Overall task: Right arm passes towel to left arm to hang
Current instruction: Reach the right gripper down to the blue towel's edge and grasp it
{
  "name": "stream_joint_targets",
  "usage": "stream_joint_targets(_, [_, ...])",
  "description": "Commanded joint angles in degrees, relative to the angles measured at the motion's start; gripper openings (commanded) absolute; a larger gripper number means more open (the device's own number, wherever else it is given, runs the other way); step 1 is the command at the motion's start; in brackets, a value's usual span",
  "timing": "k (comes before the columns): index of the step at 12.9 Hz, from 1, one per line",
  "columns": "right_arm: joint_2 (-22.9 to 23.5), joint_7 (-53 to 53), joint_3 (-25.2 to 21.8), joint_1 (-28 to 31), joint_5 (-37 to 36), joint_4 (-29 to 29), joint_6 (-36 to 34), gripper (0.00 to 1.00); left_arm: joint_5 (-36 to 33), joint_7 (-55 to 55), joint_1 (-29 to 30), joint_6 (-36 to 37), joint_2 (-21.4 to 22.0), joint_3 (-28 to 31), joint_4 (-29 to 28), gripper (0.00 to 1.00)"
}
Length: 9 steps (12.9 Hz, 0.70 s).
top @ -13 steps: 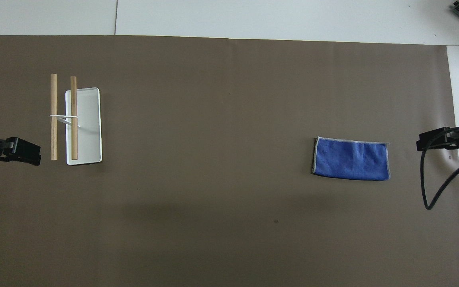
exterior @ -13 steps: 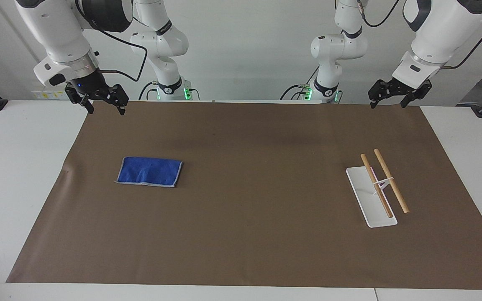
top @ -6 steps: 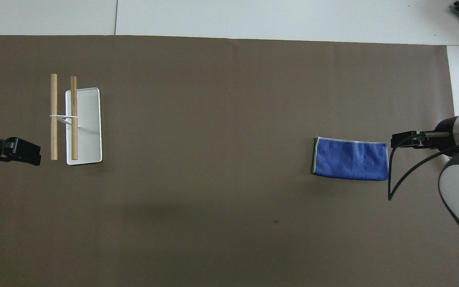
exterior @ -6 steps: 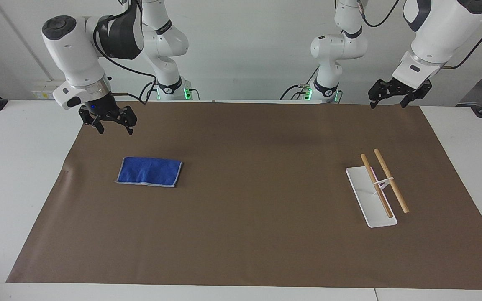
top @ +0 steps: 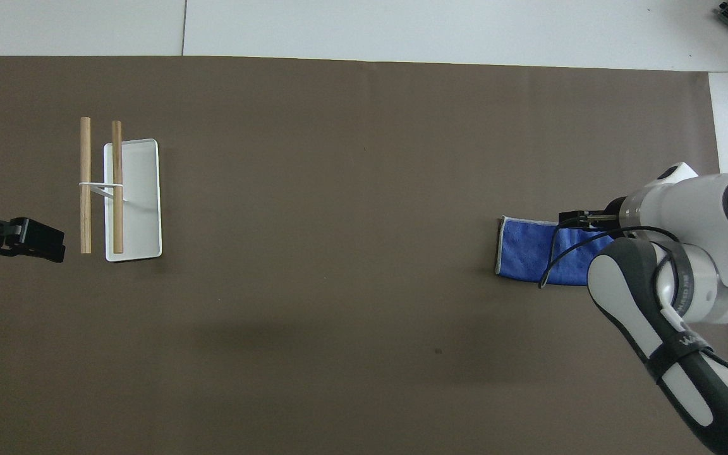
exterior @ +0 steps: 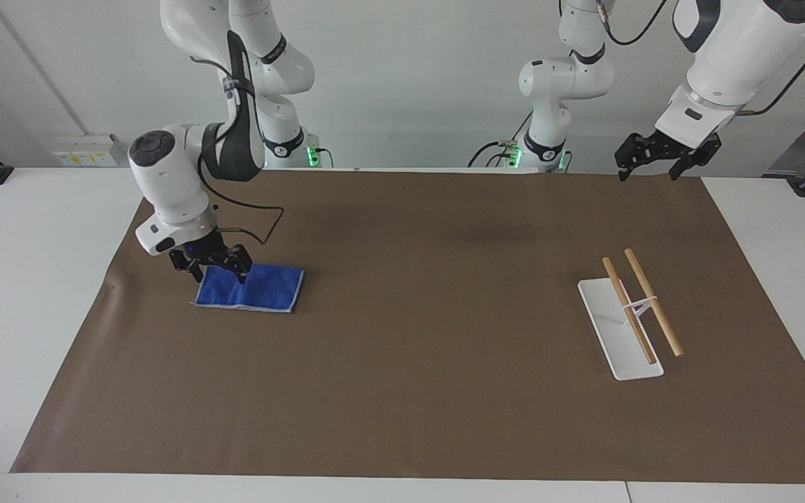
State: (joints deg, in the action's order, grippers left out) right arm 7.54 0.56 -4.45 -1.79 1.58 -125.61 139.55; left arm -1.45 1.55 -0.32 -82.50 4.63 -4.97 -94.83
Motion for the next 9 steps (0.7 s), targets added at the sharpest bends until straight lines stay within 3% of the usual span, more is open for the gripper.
stream_joint_targets(1, [0.27, 1.47, 0.14, 0.3, 1.32, -5.69, 7.64, 1.0, 0.66, -0.05, 0.49, -1.26, 1.44, -0.12, -1.76, 1.0])
stream_joint_targets(7, [1.68, 1.38, 0.23, 0.21, 4.66, -7.99, 9.07, 1.0, 0.66, -0.06, 0.49, -1.26, 1.44, -0.12, -1.76, 1.0])
stream_joint_targets(9, [1.68, 1.29, 0.23, 0.12, 4.66, -7.9, 8.64, 0.46, 0.66, -0.05, 0.49, -1.26, 1.44, -0.12, -1.76, 1.0])
